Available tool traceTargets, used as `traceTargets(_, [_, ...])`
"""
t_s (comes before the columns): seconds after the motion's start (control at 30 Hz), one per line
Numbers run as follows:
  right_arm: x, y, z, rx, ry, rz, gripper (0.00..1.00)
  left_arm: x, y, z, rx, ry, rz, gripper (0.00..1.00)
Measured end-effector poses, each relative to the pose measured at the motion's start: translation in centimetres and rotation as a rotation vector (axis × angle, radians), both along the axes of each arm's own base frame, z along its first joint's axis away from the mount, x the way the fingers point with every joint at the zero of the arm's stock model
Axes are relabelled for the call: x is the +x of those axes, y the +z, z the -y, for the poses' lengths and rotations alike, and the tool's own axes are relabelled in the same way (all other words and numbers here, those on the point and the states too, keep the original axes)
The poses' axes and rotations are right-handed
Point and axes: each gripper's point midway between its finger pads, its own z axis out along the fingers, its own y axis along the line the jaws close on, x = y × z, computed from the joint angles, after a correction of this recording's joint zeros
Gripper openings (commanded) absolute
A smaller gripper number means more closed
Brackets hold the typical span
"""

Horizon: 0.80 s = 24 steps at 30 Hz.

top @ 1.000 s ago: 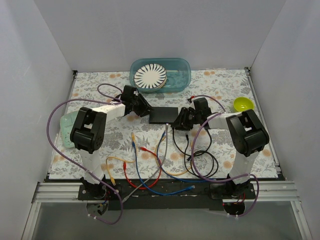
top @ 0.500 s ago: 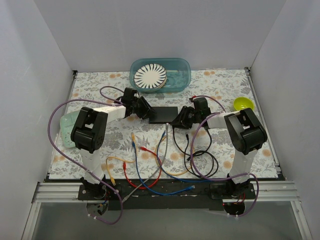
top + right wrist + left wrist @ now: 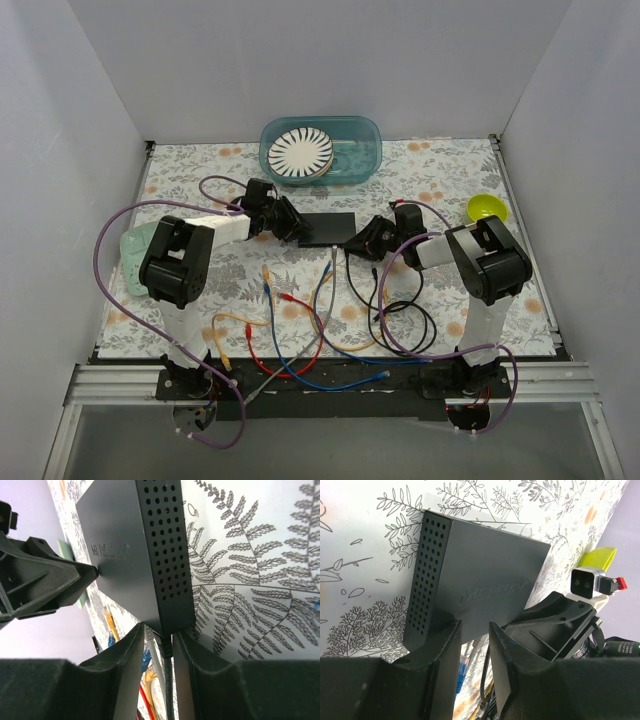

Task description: Pull the plug from the switch port

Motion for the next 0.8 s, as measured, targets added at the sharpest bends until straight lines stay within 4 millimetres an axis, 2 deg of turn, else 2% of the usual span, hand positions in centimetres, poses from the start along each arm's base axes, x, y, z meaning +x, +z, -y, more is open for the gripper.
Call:
traceTargets(0.13, [0.2,-0.2,0.0,0.016,-0.018,-0.017,0.24,-0.3,0.0,-0.1,-0.001,-0.001,-0.001,0.29])
traceTargets(0.17, [0.2,-0.2,0.1,0.018,-0.020,-0.023,0.17,-0.3,0.0,-0.1,-0.001,-0.001,-0.002,0.29])
traceTargets(0.27, [0.2,-0.3,0.0,0.023,-0.021,-0.031,0.06,-0.5,0.0,-0.1,-0.001,-0.002,-0.002,0.29])
traceTargets(0.33, [0.2,-0.3,0.0,0.025,-0.016,-0.030,0.01,-0.6,0.0,-0.2,-0.001,-0.003,-0.003,0.28])
traceTargets(0.6, [0.1,-0.4,0.0,-0.006,0.029,0.004,0.01,-2.6,0.8,-0.2,-0.040,-0.031,-0.005,0.28])
traceTargets(0.7, [0.2,-0.5,0.0,-0.032,0.058,0.028,0.01,-2.9,2.1,1.1,-0.089,-0.070,0.001,0.28])
traceTargets(0.8, [0.1,-0.6,0.0,-0.046,0.082,0.040,0.01,-2.6,3.6,3.7,-0.122,-0.130,0.041,0.27])
